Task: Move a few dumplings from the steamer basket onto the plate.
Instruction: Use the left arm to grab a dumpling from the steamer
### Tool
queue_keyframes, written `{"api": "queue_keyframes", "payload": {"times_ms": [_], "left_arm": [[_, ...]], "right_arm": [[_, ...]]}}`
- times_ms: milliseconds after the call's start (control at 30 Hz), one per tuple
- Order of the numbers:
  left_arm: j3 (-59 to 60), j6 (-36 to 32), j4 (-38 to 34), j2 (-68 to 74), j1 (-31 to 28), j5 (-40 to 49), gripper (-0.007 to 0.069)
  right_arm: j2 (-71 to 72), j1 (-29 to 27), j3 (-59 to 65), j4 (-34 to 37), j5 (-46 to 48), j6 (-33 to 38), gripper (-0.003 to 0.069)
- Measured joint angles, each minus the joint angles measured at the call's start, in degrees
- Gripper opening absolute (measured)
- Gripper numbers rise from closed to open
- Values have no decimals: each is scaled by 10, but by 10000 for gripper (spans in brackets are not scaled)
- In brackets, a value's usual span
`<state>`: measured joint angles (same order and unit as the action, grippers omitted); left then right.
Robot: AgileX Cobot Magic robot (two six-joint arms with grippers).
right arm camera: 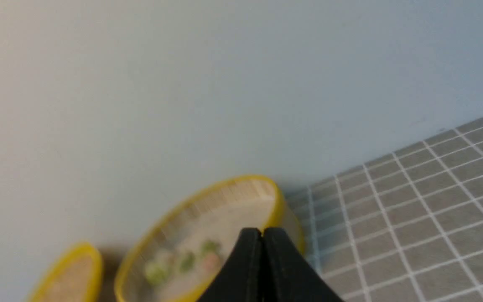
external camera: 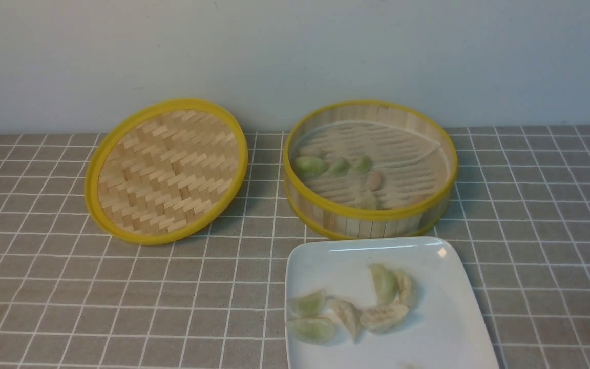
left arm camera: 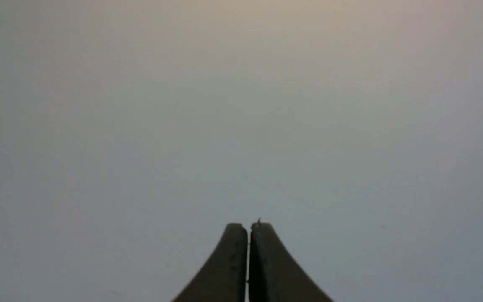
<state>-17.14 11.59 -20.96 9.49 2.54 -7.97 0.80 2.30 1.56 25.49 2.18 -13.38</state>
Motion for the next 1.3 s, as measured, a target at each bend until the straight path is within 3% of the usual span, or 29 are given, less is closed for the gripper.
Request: {"api": "queue_keyframes", "payload": {"times_ms": [100,167,233,400,567,600,733,967,1100,1300], "left_arm": [[-83,0,25,72,0,104,-5],[-174,-15,41,158,0,231,-5],[-253,-48,42,247,0,360,-5],[-344,-147,-26,403,0,533,-5],[-373,-277,-102,522,3,586,-5],[-384,-331,-121,561,8,587,-5],[-436,-384,-130,626,44,587,-5],[-637,-335,-45,790,139,640,-5],[-757,-326,14,887,183,680,-5],[-912,-320,69,1014,227,691,-5]], "right_arm": [[0,0,0,79,-47,-19,-13],[0,0,0,127,-75,-20,-13],[0,0,0,149,-86,-20,-13],[0,0,0,157,-94,-30,-13],[0,0,-52,142,7,-25,-13],[-3,0,-114,117,82,-2,-13],[-65,0,-272,69,239,67,-13],[-302,0,-539,16,572,182,-13],[-383,0,-578,14,656,221,-13],[-421,0,-580,17,674,231,-13]]}}
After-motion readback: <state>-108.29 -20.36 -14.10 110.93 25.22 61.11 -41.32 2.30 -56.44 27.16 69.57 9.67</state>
